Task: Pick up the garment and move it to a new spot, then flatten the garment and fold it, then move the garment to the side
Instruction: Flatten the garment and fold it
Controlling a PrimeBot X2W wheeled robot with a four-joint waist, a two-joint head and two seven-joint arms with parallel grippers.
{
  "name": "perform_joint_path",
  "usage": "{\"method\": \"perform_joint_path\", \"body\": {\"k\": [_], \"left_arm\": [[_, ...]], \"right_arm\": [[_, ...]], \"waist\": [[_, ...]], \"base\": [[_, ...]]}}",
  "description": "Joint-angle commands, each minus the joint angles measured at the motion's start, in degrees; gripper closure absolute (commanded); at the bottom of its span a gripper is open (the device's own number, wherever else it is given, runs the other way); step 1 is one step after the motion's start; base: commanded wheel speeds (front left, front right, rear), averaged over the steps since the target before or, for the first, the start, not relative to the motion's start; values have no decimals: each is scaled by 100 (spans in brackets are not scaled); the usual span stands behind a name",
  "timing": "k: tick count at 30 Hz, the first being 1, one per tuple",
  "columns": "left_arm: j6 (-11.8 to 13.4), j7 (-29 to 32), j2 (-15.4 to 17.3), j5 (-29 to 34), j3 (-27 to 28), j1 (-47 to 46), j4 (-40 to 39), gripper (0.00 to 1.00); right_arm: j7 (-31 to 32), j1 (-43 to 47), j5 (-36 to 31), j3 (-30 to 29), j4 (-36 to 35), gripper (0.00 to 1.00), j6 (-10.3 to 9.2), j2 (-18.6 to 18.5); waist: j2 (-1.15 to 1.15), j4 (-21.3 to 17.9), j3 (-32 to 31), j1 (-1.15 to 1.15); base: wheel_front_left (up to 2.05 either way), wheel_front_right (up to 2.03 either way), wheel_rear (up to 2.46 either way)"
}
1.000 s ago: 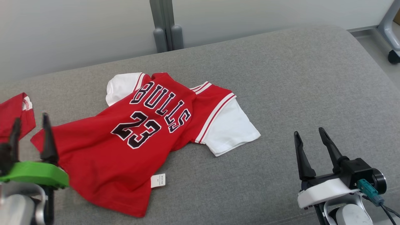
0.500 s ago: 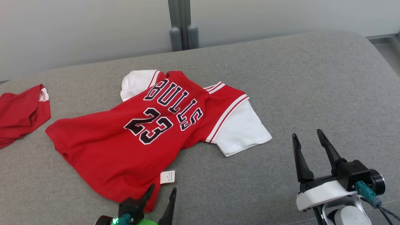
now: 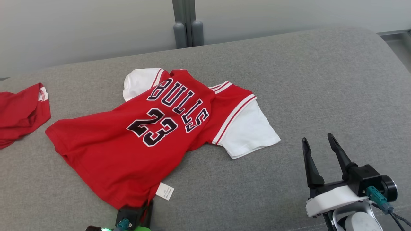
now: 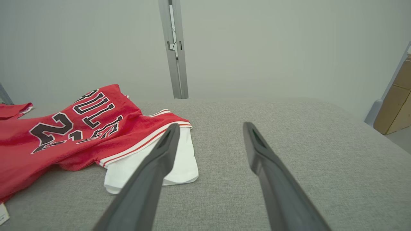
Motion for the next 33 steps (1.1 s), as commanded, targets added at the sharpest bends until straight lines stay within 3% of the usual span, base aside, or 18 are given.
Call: {"method": "perform_joint_path", "body": {"k": [1,7,12,14,15,16,21,25,29,33], "left_arm": [[-53,35,86,4,-17,33,97,100],[-290,210,446,-95,-38,203,-386,100],[-569,727,1098,-238,-86,612,-1258,100],[-562,926,1327,-329,-15,795,-1538,100],[-545,944,1430,-300,-4,849,-1681,90],[-518,939,1457,-388,57,931,-1835,0],[-382,478,1282,-701,356,1147,-2617,0],[-213,-153,881,-745,594,1245,-3129,0],[-56,-303,548,-417,859,1252,-3349,0],[18,-303,117,192,1585,1310,-3611,0]], "right_arm": [[-18,29,25,10,11,0,-8,-10],[-18,56,77,45,27,0,-8,-10],[-18,97,73,64,47,0,-8,-11],[-18,126,76,62,62,0,-8,-11],[-18,135,75,73,73,0,-8,-10],[-18,141,73,92,85,0,-8,-9],[-18,151,48,131,103,0,-8,-13],[-18,175,12,85,37,0,-8,-12],[-18,208,0,19,-57,0,-8,-10],[-18,259,-23,-67,-196,0,-8,-9]], "waist": [[0,61,-28,0],[0,228,-84,0],[0,299,-120,0],[0,315,-148,0],[0,315,-161,0],[0,308,-179,0],[0,242,-269,0],[0,183,-322,0],[0,124,-390,0],[0,79,-432,0]], "base": [[0,0,0],[0,0,0],[0,0,0],[0,0,0],[0,0,0],[0,0,0],[0,0,0],[0,0,0],[0,0,0],[0,0,0]]}}
